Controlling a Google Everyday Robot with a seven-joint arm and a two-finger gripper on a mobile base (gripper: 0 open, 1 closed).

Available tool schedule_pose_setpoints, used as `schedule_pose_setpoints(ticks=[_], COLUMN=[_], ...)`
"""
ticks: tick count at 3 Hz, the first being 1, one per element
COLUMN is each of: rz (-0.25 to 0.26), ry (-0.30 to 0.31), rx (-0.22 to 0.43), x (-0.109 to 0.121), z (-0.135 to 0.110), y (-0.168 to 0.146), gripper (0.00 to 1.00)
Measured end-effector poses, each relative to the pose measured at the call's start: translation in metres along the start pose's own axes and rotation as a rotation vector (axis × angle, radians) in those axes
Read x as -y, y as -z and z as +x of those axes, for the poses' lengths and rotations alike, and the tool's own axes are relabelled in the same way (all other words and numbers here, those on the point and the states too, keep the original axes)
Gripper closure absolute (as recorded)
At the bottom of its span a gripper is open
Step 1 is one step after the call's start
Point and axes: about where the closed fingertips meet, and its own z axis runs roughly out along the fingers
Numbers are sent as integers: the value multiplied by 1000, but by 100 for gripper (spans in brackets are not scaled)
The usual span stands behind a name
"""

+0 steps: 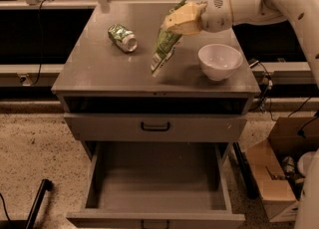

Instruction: Pick green jalapeno chip bag from middle drawer and place on counter

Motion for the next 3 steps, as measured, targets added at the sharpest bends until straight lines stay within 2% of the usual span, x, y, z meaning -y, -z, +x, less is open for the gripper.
schedule_pose_setpoints(ticks=[1, 2, 3], rz=[-3, -6, -6], ry=[0, 0, 0], rx=[-4, -7, -7], x=[-1, -1, -1], z=[0, 0, 0], y=[-3, -6, -6], gripper=[12, 0, 0])
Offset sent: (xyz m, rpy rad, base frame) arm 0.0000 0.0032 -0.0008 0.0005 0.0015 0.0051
